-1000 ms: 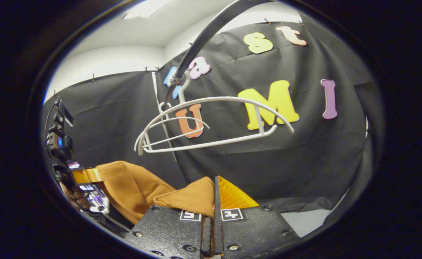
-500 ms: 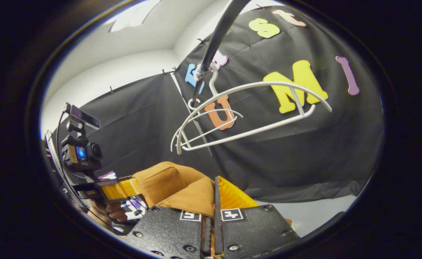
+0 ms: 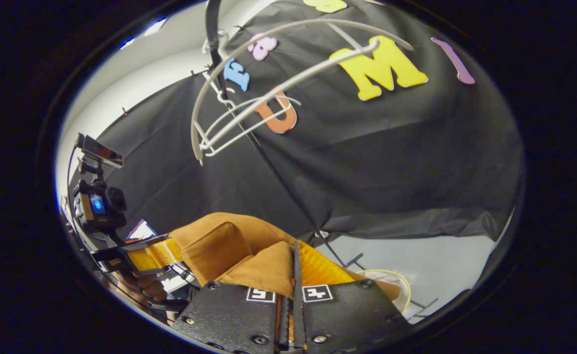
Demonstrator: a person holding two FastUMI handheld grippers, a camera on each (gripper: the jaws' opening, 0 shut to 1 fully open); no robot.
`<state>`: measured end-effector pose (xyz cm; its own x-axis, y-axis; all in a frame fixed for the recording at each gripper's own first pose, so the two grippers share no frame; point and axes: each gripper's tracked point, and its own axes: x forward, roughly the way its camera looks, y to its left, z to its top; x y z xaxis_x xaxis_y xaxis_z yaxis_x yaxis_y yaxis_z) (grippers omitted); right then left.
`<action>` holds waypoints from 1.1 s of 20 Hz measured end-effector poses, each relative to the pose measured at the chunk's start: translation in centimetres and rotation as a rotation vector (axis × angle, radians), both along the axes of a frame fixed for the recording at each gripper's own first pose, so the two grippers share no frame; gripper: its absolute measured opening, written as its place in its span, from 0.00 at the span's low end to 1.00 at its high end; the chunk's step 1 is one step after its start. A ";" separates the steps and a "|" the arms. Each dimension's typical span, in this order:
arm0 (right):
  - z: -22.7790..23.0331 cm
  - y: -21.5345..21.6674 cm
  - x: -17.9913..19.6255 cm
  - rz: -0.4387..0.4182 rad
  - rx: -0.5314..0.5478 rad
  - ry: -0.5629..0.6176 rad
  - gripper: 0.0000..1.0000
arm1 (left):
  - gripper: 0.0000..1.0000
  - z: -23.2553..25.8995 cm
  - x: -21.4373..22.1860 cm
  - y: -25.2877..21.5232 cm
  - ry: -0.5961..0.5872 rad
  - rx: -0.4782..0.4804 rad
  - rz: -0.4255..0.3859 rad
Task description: Grasp the clothes on the hanger with both hands and then place them into the laundry hamper below.
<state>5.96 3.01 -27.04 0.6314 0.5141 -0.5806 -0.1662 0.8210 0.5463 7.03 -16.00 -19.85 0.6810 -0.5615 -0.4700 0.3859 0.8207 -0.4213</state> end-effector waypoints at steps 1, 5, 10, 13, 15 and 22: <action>-1.1 -0.2 -0.5 0.006 -0.011 0.028 0.07 | 0.01 -1.1 -0.3 -0.1 0.022 0.010 0.000; -5.6 -0.8 -1.2 0.024 -0.073 0.097 0.07 | 0.00 -5.9 -1.2 -0.2 0.130 0.030 0.024; -10.5 -1.7 -1.4 0.032 -0.127 0.198 0.07 | 0.01 -10.5 -2.3 -0.1 0.241 0.081 0.060; -13.6 -2.6 -1.3 0.028 -0.178 0.257 0.07 | 0.01 -13.1 -3.2 0.0 0.303 0.108 0.082; -15.6 -3.3 -1.3 0.034 -0.215 0.292 0.07 | 0.01 -15.6 -3.8 0.2 0.343 0.125 0.098; -21.4 -5.6 -2.6 0.083 -0.368 0.418 0.07 | 0.01 -22.2 -5.4 -0.1 0.531 0.224 0.178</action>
